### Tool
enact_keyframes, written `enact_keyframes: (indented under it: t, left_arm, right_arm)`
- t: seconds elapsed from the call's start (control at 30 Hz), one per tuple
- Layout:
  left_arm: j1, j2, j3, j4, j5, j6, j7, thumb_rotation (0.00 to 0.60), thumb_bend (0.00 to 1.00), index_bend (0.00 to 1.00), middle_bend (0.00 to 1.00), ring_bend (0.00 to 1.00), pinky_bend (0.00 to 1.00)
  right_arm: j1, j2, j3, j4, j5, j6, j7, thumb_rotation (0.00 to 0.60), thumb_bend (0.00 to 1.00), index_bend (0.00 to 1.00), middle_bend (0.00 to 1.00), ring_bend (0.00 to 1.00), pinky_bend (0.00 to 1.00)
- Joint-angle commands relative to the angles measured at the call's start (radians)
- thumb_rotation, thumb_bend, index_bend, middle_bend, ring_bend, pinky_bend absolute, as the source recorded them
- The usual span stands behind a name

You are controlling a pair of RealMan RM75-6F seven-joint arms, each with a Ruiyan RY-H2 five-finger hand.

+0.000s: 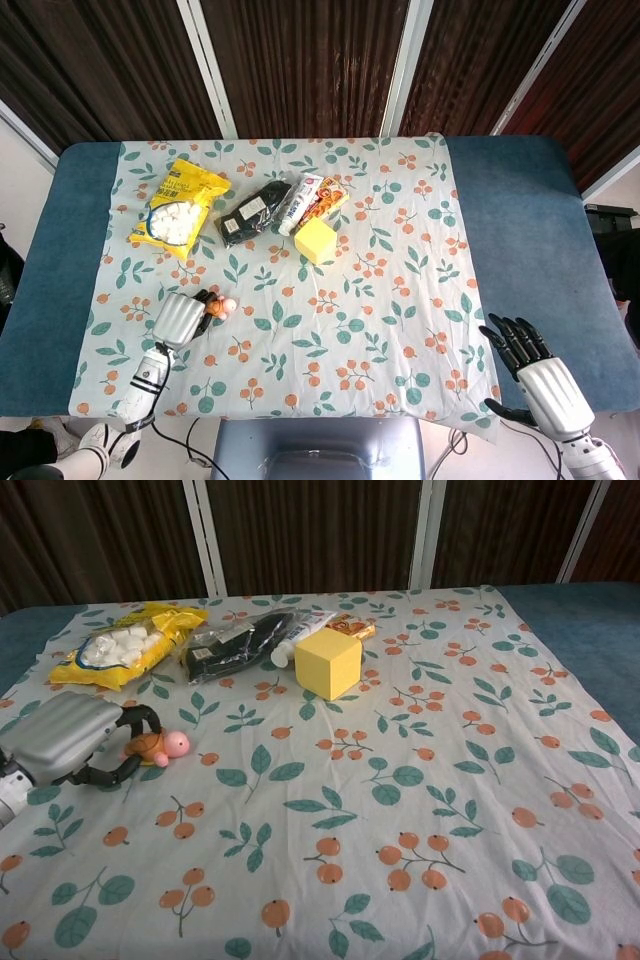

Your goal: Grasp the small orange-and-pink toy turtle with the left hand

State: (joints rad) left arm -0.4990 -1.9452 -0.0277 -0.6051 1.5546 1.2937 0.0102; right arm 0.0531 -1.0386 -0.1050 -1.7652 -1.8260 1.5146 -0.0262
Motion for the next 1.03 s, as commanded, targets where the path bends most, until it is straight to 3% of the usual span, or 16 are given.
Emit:
enact_keyframes:
  t: [0.03, 0.23, 0.33, 0.37, 0.47, 0.57, 0.67, 0.77, 0.87, 1.03]
  left_arm:
    - [0.003, 0.016, 0.002, -0.026, 0.003, 0.014, -0.014, 0.600, 0.42, 0.00, 0.14, 1.00, 1.00]
    - [0.046, 0.092, 0.029, -0.151, 0.040, 0.114, -0.032, 0.600, 0.41, 0.00, 0.04, 1.00, 1.00]
    - [0.099, 0.213, 0.069, -0.327, 0.082, 0.209, -0.009, 0.600, 0.39, 0.00, 0.04, 0.91, 1.00]
    - [0.125, 0.284, 0.093, -0.431, 0.096, 0.238, 0.008, 0.600, 0.39, 0.00, 0.04, 0.78, 0.94]
    - [0.185, 0.481, 0.163, -0.699, 0.122, 0.281, 0.062, 0.600, 0.39, 0.00, 0.05, 0.37, 0.54]
    - [0.268, 0.681, 0.254, -0.910, 0.166, 0.372, 0.058, 0.600, 0.38, 0.00, 0.06, 0.14, 0.22]
    - [0.364, 0.746, 0.289, -0.934, 0.192, 0.502, 0.018, 0.600, 0.38, 0.00, 0.06, 0.05, 0.11]
    - [0.433, 0.747, 0.301, -0.892, 0.176, 0.557, -0.054, 0.600, 0.38, 0.00, 0.03, 0.00, 0.06]
    - [0.449, 0.763, 0.308, -0.862, 0.138, 0.499, -0.064, 0.599, 0.38, 0.00, 0.01, 0.00, 0.04]
    - [0.453, 0.776, 0.270, -0.870, 0.109, 0.463, -0.051, 0.598, 0.38, 0.00, 0.00, 0.00, 0.04]
  right_arm:
    - [0.001, 0.000, 0.000, 0.000, 0.000, -0.001, 0.000, 0.600, 0.12, 0.00, 0.00, 0.00, 0.00]
    - [0.000, 0.000, -0.002, 0.000, -0.005, 0.001, -0.001, 0.600, 0.12, 0.00, 0.00, 0.00, 0.00]
    - [0.001, -0.002, -0.003, 0.001, -0.005, -0.003, -0.002, 0.600, 0.12, 0.00, 0.00, 0.00, 0.00]
    - [0.002, -0.002, -0.004, 0.001, -0.004, -0.008, -0.003, 0.600, 0.12, 0.00, 0.00, 0.00, 0.00]
    - [0.006, -0.004, -0.007, -0.001, -0.002, -0.020, -0.005, 0.600, 0.12, 0.00, 0.00, 0.00, 0.00]
    - [0.007, -0.002, -0.010, -0.007, -0.002, -0.025, -0.003, 0.600, 0.12, 0.00, 0.00, 0.00, 0.00]
    - [0.004, -0.003, -0.011, -0.016, 0.011, -0.031, -0.014, 0.600, 0.12, 0.00, 0.00, 0.00, 0.00]
    - [0.004, -0.004, -0.013, -0.025, 0.014, -0.042, -0.032, 0.600, 0.11, 0.00, 0.00, 0.00, 0.00]
    - [0.004, -0.013, -0.013, -0.027, 0.014, -0.049, -0.057, 0.600, 0.12, 0.00, 0.00, 0.00, 0.00]
    - [0.006, -0.024, -0.019, -0.027, 0.010, -0.064, -0.075, 0.600, 0.12, 0.00, 0.00, 0.00, 0.00]
